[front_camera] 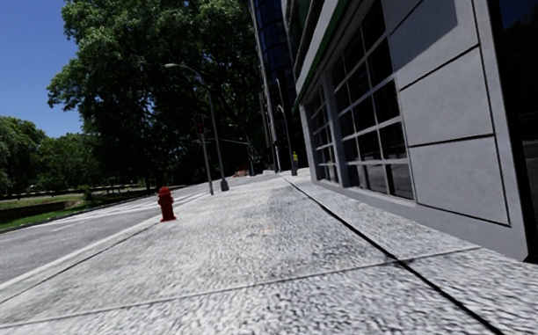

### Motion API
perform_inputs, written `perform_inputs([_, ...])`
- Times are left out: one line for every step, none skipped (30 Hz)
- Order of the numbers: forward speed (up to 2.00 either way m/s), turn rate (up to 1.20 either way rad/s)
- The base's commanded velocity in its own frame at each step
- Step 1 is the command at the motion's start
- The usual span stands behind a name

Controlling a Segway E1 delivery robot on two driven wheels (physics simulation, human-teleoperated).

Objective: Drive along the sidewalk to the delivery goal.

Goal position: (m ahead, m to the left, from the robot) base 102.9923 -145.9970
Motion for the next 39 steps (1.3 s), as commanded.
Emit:
perform_inputs([2.0, 0.0])
perform_inputs([2.0, 0.0])
perform_inputs([2.0, 0.0])
perform_inputs([2.0, 0.0])
perform_inputs([2.0, 0.0])
perform_inputs([2.0, 0.0])
perform_inputs([2.0, 0.0])
perform_inputs([2.0, 0.0])
perform_inputs([2.0, 0.0])
perform_inputs([2.0, 0.0])
perform_inputs([2.0, 0.0])
perform_inputs([2.0, 0.0])
perform_inputs([2.0, 0.0])
perform_inputs([2.0, 0.0])
perform_inputs([2.0, 0.0])
perform_inputs([2.0, 0.0])
perform_inputs([2.0, 0.0])
perform_inputs([2.0, 0.0])
perform_inputs([2.0, 0.0])
perform_inputs([2.0, 0.0])
perform_inputs([2.0, 0.0])
perform_inputs([2.0, 0.0])
perform_inputs([2.0, 0.0])
perform_inputs([2.0, 0.0])
perform_inputs([2.0, 0.0])
perform_inputs([2.0, 0.0])
perform_inputs([2.0, 0.0])
perform_inputs([2.0, 0.0])
perform_inputs([2.0, 0.0])
perform_inputs([2.0, 0.0])
perform_inputs([2.0, 0.0])
perform_inputs([2.0, 0.0])
perform_inputs([2.0, 0.0])
perform_inputs([2.0, 0.0])
perform_inputs([2.0, 0.0])
perform_inputs([2.0, 0.0])
perform_inputs([2.0, 0.0])
perform_inputs([2.0, 0.0])
perform_inputs([2.0, 0.0])
